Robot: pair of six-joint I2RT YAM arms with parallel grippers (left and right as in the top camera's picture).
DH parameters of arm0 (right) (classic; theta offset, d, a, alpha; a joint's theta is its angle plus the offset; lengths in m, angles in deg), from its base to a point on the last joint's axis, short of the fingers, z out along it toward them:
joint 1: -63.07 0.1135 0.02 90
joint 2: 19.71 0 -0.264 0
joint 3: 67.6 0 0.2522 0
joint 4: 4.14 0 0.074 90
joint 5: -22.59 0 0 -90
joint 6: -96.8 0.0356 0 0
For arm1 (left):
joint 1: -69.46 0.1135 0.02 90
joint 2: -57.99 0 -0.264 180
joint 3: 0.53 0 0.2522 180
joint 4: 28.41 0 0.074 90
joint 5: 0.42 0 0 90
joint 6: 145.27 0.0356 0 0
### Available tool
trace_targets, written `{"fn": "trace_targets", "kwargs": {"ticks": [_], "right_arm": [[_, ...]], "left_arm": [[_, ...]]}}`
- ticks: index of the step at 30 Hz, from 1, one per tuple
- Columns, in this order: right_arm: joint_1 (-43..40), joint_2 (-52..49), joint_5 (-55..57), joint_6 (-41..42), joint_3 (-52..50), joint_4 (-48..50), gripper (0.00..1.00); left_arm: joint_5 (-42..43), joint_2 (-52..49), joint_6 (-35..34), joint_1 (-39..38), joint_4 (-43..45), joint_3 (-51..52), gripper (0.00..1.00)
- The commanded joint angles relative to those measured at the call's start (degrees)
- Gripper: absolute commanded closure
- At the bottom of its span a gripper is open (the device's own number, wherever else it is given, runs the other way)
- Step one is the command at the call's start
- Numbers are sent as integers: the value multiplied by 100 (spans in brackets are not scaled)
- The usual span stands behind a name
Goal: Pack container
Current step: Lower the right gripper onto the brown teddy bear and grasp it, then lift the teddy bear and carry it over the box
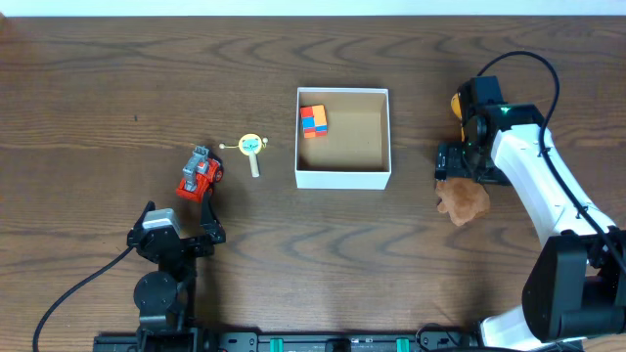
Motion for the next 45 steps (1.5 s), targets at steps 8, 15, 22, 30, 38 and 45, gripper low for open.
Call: {"fn": "trace_targets", "kwargs": {"ticks": [8,15,22,30,38,45], "right_arm": [[74,7,-59,-225,-197,-149,6],[74,4,-61,-302,-839,470,15],[74,4,-59,-299,-1196,1016,58],[74,7,-11,-299,-636,1091,99],[328,11,-59,-866,1123,935,99],[931,11,-549,-1316,2299,1185,99]], "left_arm": [[-31,7,76,-22,-221,116,2],[-28,9,76,-22,-221,116,2],[-31,9,76,-22,-221,116,2],[-31,9,76,-22,-221,116,2],[-31,7,76,-22,-221,116,2],[-28,9,76,-22,-221,116,2]]}}
